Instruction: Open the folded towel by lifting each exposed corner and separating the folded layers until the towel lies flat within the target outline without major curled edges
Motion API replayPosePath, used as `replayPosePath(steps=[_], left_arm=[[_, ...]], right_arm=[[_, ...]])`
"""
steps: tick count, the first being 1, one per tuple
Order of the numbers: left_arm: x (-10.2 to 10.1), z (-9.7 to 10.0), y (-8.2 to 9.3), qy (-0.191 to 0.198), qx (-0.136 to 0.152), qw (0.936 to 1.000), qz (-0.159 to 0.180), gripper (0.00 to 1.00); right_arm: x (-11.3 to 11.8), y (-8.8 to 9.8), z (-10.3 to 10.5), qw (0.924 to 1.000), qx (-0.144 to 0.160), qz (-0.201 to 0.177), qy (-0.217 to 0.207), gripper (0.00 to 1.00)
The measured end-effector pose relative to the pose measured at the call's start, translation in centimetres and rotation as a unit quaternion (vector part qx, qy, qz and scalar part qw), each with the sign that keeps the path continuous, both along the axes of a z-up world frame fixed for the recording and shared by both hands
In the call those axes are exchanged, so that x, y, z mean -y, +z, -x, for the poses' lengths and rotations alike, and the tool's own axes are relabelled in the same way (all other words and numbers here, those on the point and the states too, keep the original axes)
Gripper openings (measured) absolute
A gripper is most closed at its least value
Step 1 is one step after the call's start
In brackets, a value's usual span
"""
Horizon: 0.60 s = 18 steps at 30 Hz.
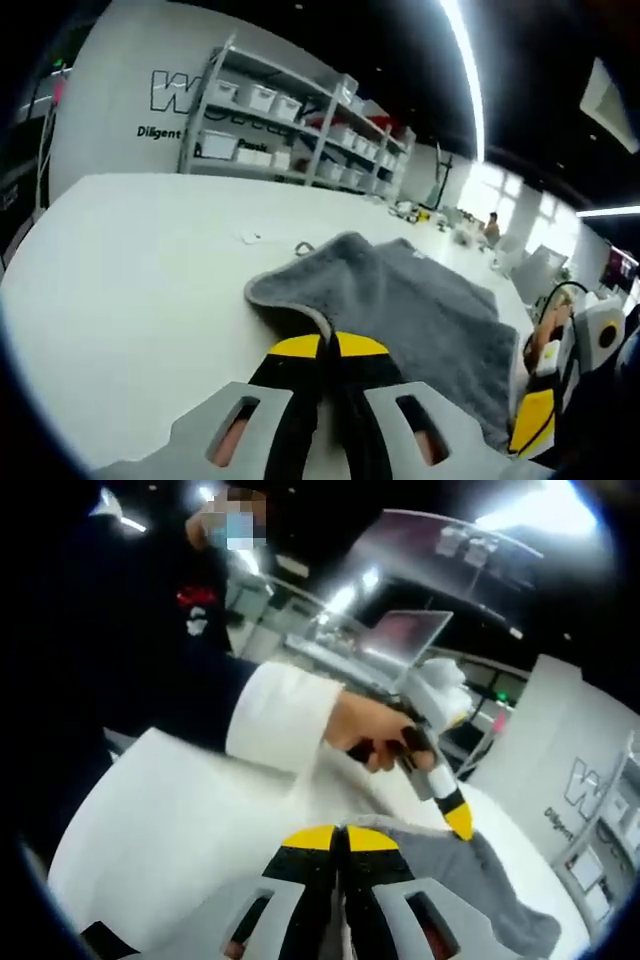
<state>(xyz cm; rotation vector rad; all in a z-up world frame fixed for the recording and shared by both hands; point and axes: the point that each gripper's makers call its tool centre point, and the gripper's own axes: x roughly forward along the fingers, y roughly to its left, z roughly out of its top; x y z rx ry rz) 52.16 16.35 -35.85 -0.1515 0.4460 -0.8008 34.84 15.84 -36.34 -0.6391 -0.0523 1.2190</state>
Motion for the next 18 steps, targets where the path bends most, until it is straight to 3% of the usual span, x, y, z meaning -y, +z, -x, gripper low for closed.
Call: replayPosePath(steps=[8, 18], left_arm=[[-2.2, -0.4, -1.6, 0.013, -0.011, 0.999, -0.041, 0.03], [-4.9, -1.1, -3.1, 0.034, -0.026, 0.9969, -0.066, 0.03]], right_arm=[[-2.1, -0.9, 0.0, 1.0, 0.0, 0.008, -0.005, 0.0], [-4.0, -1.6, -0.3, 0.9997, -0.004, 0.005, -0.022, 0.0]])
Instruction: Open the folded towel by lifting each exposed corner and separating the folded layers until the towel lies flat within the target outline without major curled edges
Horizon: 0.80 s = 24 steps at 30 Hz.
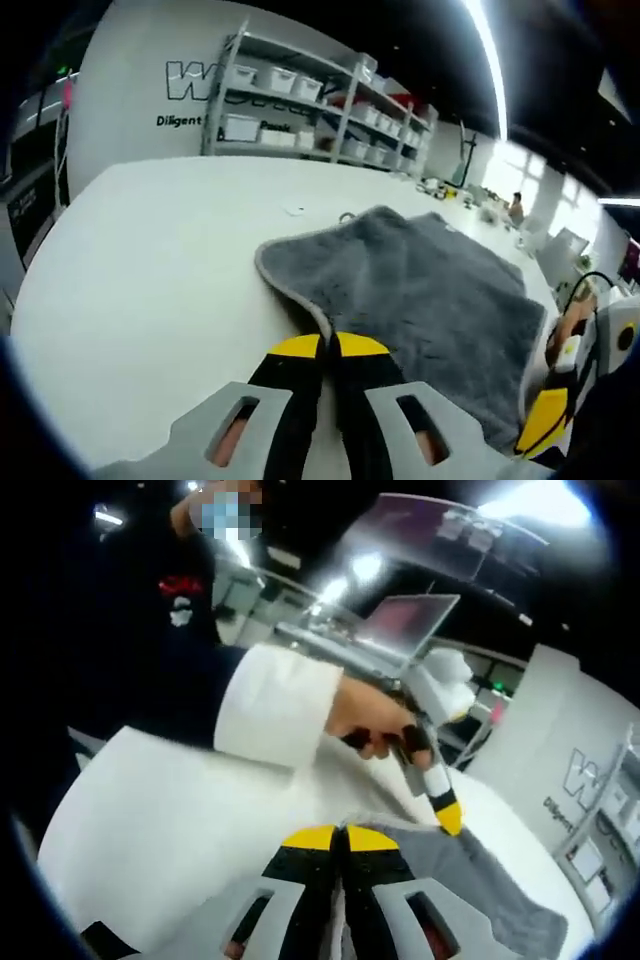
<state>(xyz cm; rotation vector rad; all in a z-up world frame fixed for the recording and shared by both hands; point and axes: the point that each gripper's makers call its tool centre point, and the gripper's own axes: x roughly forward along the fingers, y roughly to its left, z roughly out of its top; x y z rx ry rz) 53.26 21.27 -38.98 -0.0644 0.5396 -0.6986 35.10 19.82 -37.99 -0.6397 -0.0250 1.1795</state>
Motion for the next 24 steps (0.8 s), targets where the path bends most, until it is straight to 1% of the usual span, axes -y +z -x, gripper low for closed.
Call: replayPosePath(steps=[1, 2, 9, 12, 14, 18, 24], left_arm=[[0.1, 0.5, -0.2, 0.004, 0.0, 1.0, -0.005, 0.03], [0.0, 0.6, -0.2, 0.007, 0.0, 1.0, -0.007, 0.03], [-1.4, 0.8, -0.1, 0.018, 0.01, 0.9992, -0.034, 0.04], [-1.9, 0.9, -0.2, 0.018, 0.021, 0.9983, -0.051, 0.04], [-2.6, 0.6, -0.1, 0.02, 0.022, 0.9981, -0.055, 0.04], [-3.3, 0.8, 0.0, 0.027, 0.018, 0.9984, -0.045, 0.04], [-4.0, 1.4, -0.3, 0.035, 0.019, 0.9976, -0.057, 0.04]], right_arm=[[-0.2, 0.1, 0.0, 1.0, 0.0, -0.002, -0.002, 0.0], [-0.4, 0.1, -0.1, 1.0, 0.0, -0.004, -0.004, 0.0], [-1.9, 0.2, 0.0, 0.9998, 0.013, -0.01, -0.011, 0.0], [-2.7, 0.2, 0.1, 0.9997, 0.019, -0.011, -0.013, 0.0], [-3.1, 0.2, 0.1, 0.9996, 0.022, -0.012, -0.013, 0.0], [-3.4, 0.1, 0.3, 0.9994, 0.027, -0.015, -0.013, 0.0], [-4.0, 0.2, 0.4, 0.9993, 0.016, -0.03, -0.017, 0.0]])
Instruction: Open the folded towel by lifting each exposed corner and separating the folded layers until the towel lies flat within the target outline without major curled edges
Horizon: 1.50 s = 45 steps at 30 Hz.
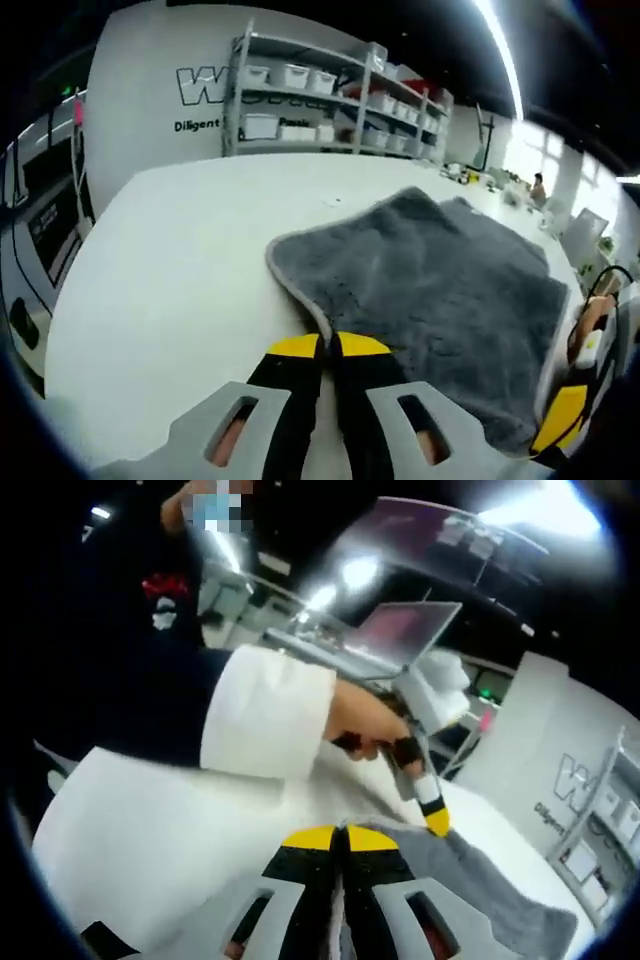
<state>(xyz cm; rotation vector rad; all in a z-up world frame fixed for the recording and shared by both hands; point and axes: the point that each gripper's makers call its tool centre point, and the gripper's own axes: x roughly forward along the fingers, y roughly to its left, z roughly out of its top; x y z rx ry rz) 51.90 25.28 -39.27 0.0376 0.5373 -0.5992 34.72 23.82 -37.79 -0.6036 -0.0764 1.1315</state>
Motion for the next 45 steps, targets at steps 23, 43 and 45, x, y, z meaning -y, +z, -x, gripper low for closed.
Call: replayPosePath(steps=[23, 43, 45], left_arm=[[-4.0, 1.4, -1.5, 0.052, -0.011, 0.9968, -0.06, 0.04], [-7.5, 1.5, -0.8, 0.096, -0.023, 0.9925, -0.073, 0.04], [-7.8, 1.5, -0.8, 0.098, -0.024, 0.9916, -0.081, 0.04]], right_arm=[[-4.0, 0.1, 0.1, 0.9998, 0.015, -0.009, 0.001, 0.0], [-6.6, 0.3, 0.5, 0.9994, 0.029, -0.006, 0.019, 0.0], [-6.5, 0.3, 0.8, 0.9992, 0.032, -0.005, 0.022, 0.0]])
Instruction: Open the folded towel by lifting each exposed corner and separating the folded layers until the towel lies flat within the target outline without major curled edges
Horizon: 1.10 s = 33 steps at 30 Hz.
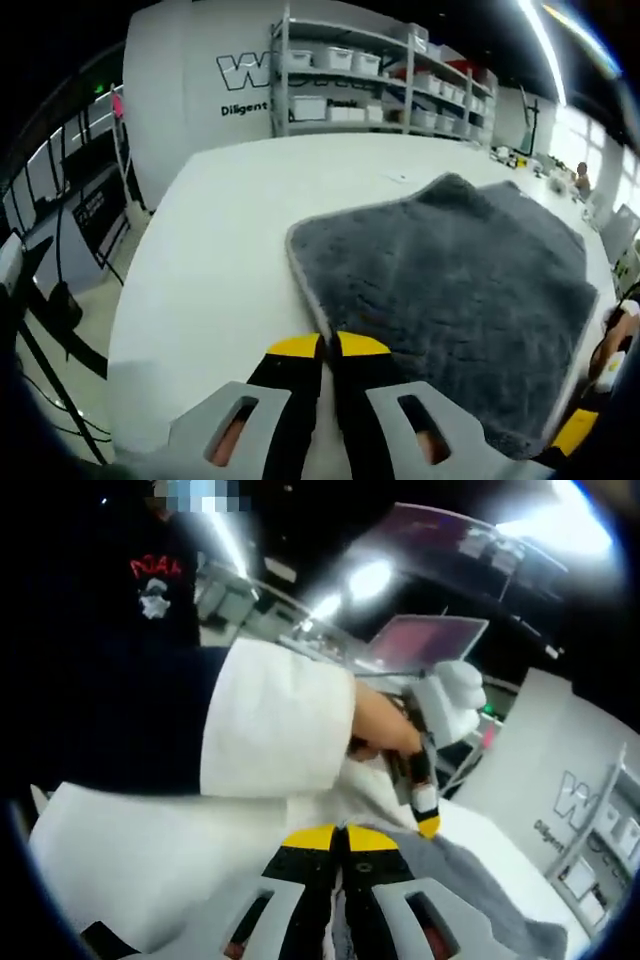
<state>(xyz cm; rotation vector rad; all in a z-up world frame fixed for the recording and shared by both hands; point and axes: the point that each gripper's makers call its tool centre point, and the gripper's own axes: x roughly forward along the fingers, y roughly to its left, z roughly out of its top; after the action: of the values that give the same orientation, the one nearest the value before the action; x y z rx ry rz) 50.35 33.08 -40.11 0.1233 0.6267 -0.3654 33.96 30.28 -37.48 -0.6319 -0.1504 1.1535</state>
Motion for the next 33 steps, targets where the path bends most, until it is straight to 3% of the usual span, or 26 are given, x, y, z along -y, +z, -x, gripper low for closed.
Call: replayPosePath(steps=[8, 19, 33], left_arm=[[-1.3, -0.1, -0.5, 0.012, -0.009, 0.9999, 0.005, 0.04], [-3.9, -1.5, -0.1, 0.024, -0.007, 0.9995, -0.02, 0.04], [-4.6, -0.9, -0.1, 0.029, -0.009, 0.9991, -0.03, 0.04]], right_arm=[[-0.7, 0.1, 0.5, 1.0, 0.003, -0.003, 0.009, 0.0], [-1.7, 0.3, 1.0, 0.9997, 0.0, -0.008, 0.022, 0.0], [-2.4, 0.4, 1.7, 0.9992, -0.006, -0.018, 0.036, 0.0]])
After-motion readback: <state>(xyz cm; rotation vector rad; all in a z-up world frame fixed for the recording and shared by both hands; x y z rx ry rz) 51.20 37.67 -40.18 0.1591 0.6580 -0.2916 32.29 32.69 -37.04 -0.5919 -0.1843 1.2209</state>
